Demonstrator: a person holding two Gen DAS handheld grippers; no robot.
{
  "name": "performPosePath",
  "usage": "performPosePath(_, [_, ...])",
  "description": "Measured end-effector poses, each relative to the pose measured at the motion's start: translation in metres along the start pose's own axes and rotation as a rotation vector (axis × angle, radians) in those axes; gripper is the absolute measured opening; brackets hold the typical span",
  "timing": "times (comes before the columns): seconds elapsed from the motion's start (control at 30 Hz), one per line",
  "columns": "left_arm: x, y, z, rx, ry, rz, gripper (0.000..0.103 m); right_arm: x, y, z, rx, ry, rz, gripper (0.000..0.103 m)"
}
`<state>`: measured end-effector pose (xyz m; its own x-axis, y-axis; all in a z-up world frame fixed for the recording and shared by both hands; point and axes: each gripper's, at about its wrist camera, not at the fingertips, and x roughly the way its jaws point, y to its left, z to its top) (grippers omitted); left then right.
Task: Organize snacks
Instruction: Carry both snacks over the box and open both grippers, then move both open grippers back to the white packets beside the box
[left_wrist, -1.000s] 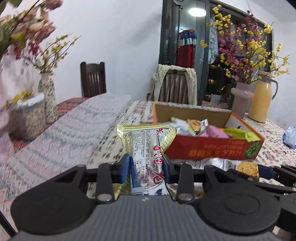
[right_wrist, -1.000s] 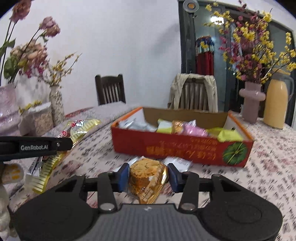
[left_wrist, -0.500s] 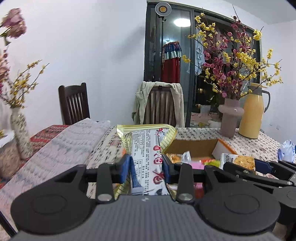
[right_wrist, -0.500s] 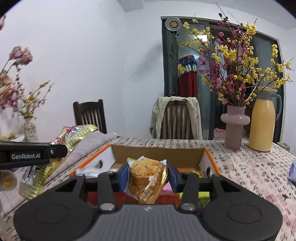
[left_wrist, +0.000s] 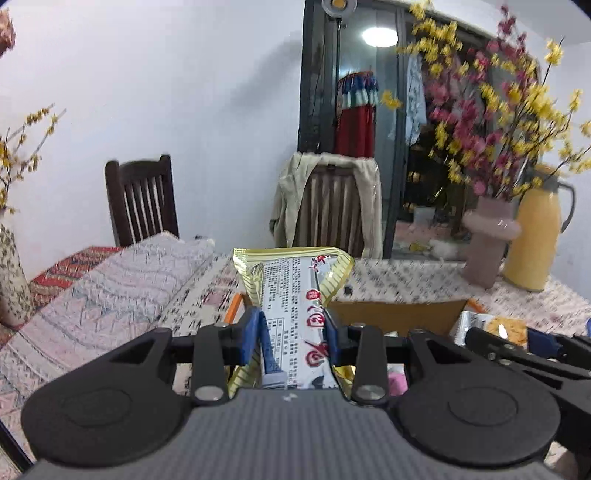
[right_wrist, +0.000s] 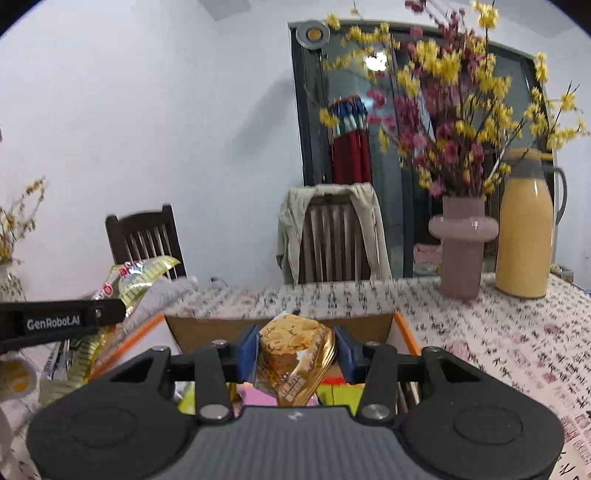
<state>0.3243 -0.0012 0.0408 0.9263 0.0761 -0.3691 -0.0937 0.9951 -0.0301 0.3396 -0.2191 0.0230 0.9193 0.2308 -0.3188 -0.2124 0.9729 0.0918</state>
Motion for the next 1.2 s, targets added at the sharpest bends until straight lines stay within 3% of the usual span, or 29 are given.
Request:
performPosePath(0.2, [0.007, 0.008, -0.008, -0.010, 0.024, -0.005, 0.040, 0.016, -0.001, -0.012, -0.013, 0.060, -0.013, 0.044])
performPosePath(0.27, [0.006, 0.010, -0.009, -0.018, 0.026, -0.004, 0.048, 0.015, -0.001, -0.015, -0.013, 0.068, -0.015, 0.045])
performPosePath(0.37, [0.005, 0.012, -0.010, -0.029, 0.018, 0.000, 0.061, 0.014, -0.003, -0.015, -0.009, 0.069, -0.029, 0.056])
performPosePath(0.43, [0.002, 0.012, -0.009, -0.037, 0.002, 0.007, 0.077, 0.011, -0.004, -0.015, -0.006, 0.066, -0.032, 0.064])
performPosePath(0.47, [0.000, 0.013, -0.009, -0.042, -0.006, 0.012, 0.084, 0.011, -0.004, -0.015, -0.002, 0.063, -0.034, 0.073])
performPosePath(0.5, [-0.001, 0.014, -0.009, -0.050, -0.016, 0.023, 0.097, 0.010, -0.005, -0.015, -0.001, 0.062, -0.036, 0.084])
performPosePath(0.53, [-0.003, 0.014, -0.009, -0.057, -0.031, 0.035, 0.103, 0.009, -0.006, -0.015, 0.001, 0.059, -0.040, 0.089])
performPosePath(0.6, [-0.008, 0.016, -0.008, -0.072, -0.060, 0.049, 0.103, 0.006, -0.007, -0.015, 0.009, 0.051, -0.047, 0.100])
performPosePath(0.63, [-0.010, 0.017, -0.008, -0.079, -0.066, 0.050, 0.103, 0.005, -0.007, -0.014, 0.013, 0.049, -0.053, 0.101])
performPosePath(0.97, [-0.019, 0.015, -0.006, -0.086, -0.080, 0.051, 0.103, -0.004, -0.010, -0.013, 0.024, 0.041, -0.039, 0.101])
performPosePath(1.2, [-0.060, 0.012, 0.008, -0.085, -0.147, 0.021, 0.103, -0.020, -0.001, -0.006, -0.002, 0.012, -0.049, 0.102])
